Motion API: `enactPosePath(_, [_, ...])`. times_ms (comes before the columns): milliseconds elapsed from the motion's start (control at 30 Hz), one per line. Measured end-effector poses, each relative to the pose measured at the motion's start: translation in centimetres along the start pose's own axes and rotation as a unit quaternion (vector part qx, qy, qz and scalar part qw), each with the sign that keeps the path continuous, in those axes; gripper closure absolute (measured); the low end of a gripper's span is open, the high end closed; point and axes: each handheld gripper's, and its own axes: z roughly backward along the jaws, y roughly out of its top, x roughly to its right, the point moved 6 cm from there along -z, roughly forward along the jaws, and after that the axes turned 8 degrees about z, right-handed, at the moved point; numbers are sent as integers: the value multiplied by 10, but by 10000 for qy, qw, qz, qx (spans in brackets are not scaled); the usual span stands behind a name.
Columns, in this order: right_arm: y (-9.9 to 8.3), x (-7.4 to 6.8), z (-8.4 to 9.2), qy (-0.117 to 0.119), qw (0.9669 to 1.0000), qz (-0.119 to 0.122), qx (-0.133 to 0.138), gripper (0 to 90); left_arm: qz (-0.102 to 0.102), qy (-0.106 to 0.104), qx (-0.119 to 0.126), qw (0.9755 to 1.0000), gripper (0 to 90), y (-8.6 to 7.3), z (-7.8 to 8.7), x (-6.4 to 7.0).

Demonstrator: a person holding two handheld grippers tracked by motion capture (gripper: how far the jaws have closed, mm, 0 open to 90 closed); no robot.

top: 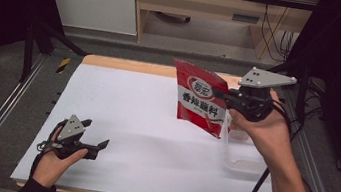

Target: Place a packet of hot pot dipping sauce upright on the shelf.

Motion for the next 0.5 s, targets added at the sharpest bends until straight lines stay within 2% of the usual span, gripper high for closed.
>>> enactPosePath(100, [-2, 9, 13, -128, 9999, -67, 55, 896, 99, -61, 5, 9999, 61, -2, -1, -1])
enactPosePath(500, [-16, 45, 56, -641, 9971, -347, 225, 896, 122, 96, -37, 9999, 61, -7, -1, -8])
